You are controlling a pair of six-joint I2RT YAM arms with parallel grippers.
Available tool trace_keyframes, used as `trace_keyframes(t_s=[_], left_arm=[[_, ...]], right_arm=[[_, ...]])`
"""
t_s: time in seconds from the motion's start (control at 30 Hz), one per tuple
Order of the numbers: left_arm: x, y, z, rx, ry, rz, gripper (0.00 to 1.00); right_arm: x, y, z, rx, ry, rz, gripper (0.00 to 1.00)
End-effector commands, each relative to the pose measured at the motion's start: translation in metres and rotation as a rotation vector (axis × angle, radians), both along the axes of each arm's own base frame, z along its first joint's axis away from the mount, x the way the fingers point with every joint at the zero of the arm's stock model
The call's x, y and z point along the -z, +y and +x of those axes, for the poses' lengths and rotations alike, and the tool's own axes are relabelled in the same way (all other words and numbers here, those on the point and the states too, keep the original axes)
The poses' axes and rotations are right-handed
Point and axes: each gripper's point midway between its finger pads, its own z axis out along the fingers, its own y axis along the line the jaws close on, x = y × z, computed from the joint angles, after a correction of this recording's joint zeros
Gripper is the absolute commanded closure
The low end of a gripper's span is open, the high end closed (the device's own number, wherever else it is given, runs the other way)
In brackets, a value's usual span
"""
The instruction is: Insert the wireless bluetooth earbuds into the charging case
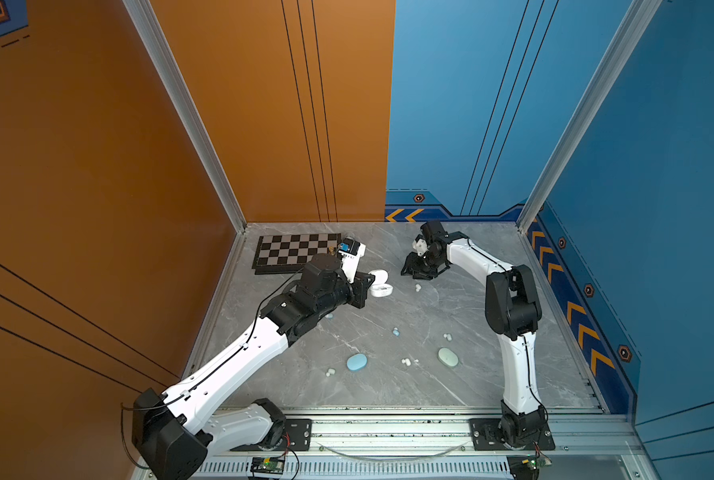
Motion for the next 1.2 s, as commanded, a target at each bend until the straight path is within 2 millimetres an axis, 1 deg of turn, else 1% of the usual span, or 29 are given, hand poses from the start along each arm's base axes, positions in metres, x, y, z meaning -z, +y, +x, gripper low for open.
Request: trace_keyframes(t_s=[0.0, 0.03, 0.13, 0.27, 0.53, 0.67, 0.83, 0.97, 1.17], left_arm=[[-0.011, -0.004, 0.003, -0.002, -0.042, -0.009, 1.0], [-0.011, -0.004, 0.003, -0.001, -0.041, -0.009, 1.0], [-0.01, -0.005, 0.004, 0.004, -0.038, -0.01, 1.0], [-0.012, -0.009, 0.004, 0.016, -0.035, -0.013, 1.0], [-0.013, -0.014, 0.004, 0.028, -0.027, 0.0, 1.0], [-0.015, -0.014, 0.004, 0.023, -0.033, 0.007, 1.0], [-0.014, -0.014, 0.004, 0.021, -0.033, 0.012, 1.0], [-0.014, -0.015, 0.003, 0.024, -0.033, 0.015, 1.0], [-0.014, -0.014, 0.003, 0.02, -0.033, 0.016, 1.0]], right_arm=[[-0.019, -0.03, -0.003, 0.04, -0.035, -0.061, 0.52], [-0.014, -0.037, -0.007, 0.048, -0.018, -0.082, 0.53], [-0.002, -0.044, -0.018, 0.033, 0.017, -0.125, 0.56], [0.01, -0.041, -0.023, 0.005, 0.044, -0.143, 0.57], [0.029, -0.036, -0.017, -0.021, 0.059, -0.172, 0.6], [0.042, -0.035, -0.023, -0.059, 0.089, -0.201, 0.61], [0.05, -0.034, -0.028, -0.091, 0.094, -0.236, 0.61], [0.053, -0.032, -0.031, -0.11, 0.1, -0.252, 0.66], [0.055, -0.03, -0.036, -0.132, 0.094, -0.299, 0.69]])
